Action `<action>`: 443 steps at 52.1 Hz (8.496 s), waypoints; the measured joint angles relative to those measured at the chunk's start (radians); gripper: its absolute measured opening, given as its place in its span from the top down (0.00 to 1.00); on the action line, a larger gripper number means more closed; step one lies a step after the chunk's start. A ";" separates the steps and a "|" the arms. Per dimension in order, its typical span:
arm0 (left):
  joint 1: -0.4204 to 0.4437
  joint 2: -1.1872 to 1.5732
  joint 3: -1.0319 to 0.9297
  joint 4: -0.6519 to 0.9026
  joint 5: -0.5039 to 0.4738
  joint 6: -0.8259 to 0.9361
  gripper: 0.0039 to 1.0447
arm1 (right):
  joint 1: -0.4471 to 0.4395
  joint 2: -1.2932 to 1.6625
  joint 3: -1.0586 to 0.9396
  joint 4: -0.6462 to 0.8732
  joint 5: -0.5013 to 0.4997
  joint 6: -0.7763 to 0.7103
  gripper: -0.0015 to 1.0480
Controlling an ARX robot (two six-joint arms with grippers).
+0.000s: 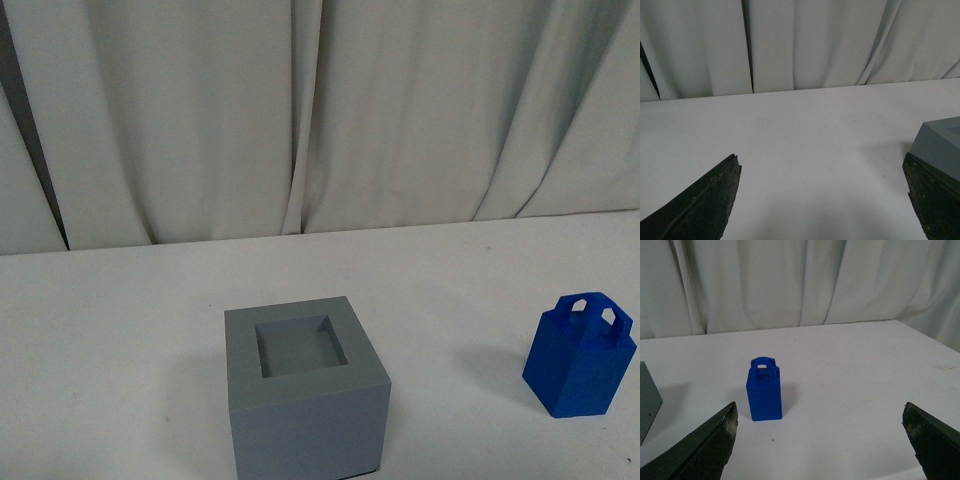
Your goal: Insert blue part into gray base
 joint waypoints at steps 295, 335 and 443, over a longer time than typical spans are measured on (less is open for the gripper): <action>0.000 0.000 0.000 0.000 0.000 0.000 0.06 | 0.440 1.916 1.940 -1.268 -0.460 -1.156 0.54; 0.000 0.000 0.000 0.000 0.000 0.000 0.06 | 0.489 2.031 2.000 -1.228 -0.471 -1.166 0.54; 0.000 0.000 0.000 0.000 0.000 0.000 0.06 | 0.511 2.144 2.153 -1.360 -0.418 -1.294 0.54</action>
